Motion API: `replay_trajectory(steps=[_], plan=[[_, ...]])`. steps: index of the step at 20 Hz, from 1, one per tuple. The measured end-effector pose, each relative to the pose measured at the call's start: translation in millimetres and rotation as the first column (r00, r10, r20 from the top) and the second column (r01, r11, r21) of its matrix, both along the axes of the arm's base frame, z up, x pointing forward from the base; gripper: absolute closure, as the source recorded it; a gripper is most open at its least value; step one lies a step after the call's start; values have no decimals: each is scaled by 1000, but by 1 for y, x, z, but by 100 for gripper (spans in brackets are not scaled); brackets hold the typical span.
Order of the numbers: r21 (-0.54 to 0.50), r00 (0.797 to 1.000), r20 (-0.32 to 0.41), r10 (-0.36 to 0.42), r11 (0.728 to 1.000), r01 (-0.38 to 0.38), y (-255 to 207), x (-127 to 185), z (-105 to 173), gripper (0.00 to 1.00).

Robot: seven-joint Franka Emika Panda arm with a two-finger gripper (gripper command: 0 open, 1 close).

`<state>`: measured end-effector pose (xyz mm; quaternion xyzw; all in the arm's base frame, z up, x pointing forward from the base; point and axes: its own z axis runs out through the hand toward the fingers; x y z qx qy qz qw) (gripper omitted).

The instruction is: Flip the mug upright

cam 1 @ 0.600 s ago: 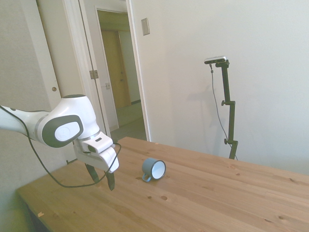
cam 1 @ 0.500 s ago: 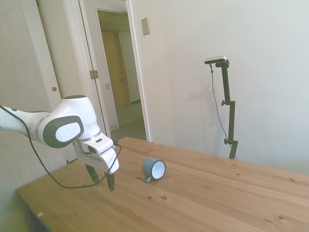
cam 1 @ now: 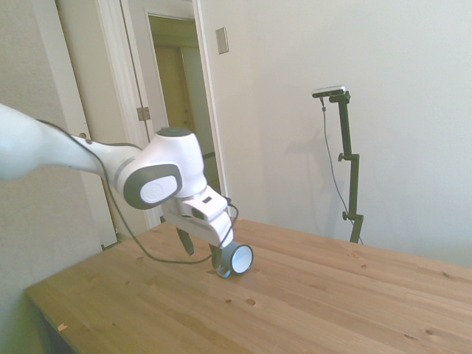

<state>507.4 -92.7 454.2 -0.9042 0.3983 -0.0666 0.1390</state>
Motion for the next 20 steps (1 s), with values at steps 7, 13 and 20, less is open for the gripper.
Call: replay_trajectory(steps=[7, 13, 20], plan=[[186, 997, 73, 29, 982, -42, -32, 51, -3, 0], [328, 995, 100, -26, 945, -9, -82, 66, -28, 0], [440, 997, 83, -9, 898, -29, -80, 103, -70, 0]])
